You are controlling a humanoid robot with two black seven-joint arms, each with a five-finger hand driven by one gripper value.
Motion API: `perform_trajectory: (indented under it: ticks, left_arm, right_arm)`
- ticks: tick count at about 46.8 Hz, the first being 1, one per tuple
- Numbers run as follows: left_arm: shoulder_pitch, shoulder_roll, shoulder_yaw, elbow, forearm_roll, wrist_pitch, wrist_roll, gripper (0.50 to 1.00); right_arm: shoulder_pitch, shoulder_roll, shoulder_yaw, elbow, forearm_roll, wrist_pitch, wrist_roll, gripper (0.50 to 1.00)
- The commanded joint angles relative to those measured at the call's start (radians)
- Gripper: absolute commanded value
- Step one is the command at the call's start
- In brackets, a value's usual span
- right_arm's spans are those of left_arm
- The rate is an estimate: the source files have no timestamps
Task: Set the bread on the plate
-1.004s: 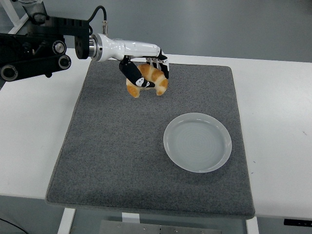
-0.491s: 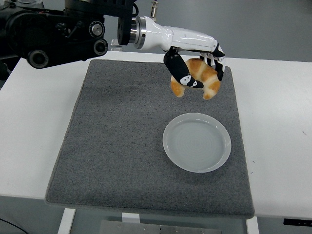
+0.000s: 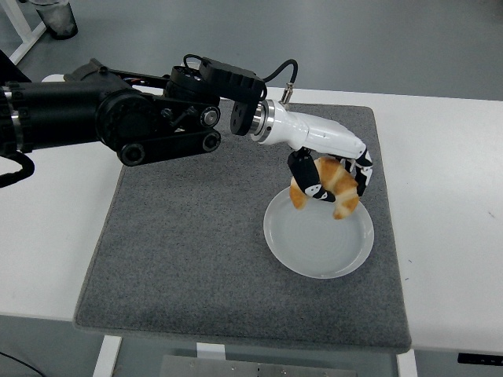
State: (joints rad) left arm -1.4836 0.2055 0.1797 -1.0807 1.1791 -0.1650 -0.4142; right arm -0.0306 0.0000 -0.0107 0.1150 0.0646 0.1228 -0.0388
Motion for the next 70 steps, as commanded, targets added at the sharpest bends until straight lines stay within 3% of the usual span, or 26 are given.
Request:
perform_trajectory:
  ticks: [1, 12, 35, 47, 53, 56, 63, 70]
  left_arm:
    - [0.043, -0.003, 0.000, 0.013, 0.040, -0.001, 0.000, 0.500]
    - [0.111, -0.003, 0.000, 0.030, 0.100, 0.001, 0.000, 0.500]
    - [0.143, -0.024, 0.000, 0.048, 0.103, 0.007, 0.003, 0.500]
    - [0.163, -0.043, -0.002, 0.079, 0.103, 0.048, 0.003, 0.500]
    - [0.177, -0.051, -0.002, 0.082, 0.103, 0.048, 0.003, 0.604]
    - [0.180, -0.052, -0.003, 0.081, 0.100, 0.048, 0.003, 0.737]
    - [0.186, -0.052, -0.014, 0.081, 0.083, 0.048, 0.003, 0.923]
    - [0.189, -0.052, -0.048, 0.079, 0.054, 0.048, 0.003, 0.990]
  right_arm:
    - [0.000, 0.000, 0.000, 0.000, -0.002, 0.000, 0.000, 0.952]
    - [0.000, 0.000, 0.000, 0.000, 0.000, 0.000, 0.000, 0.952]
    - [0.000, 0.000, 0.000, 0.000, -0.002, 0.000, 0.000, 0.952]
    - [-0.002, 0.000, 0.000, 0.000, -0.002, 0.000, 0.000, 0.952]
    - [-0.002, 0.000, 0.000, 0.000, -0.002, 0.000, 0.000, 0.952]
    - [-0.002, 0.000, 0.000, 0.000, -0.002, 0.000, 0.000, 0.952]
    - [-0.002, 0.000, 0.000, 0.000, -0.002, 0.000, 0.000, 0.952]
    - [-0.002, 0.000, 0.000, 0.000, -0.002, 0.000, 0.000, 0.952]
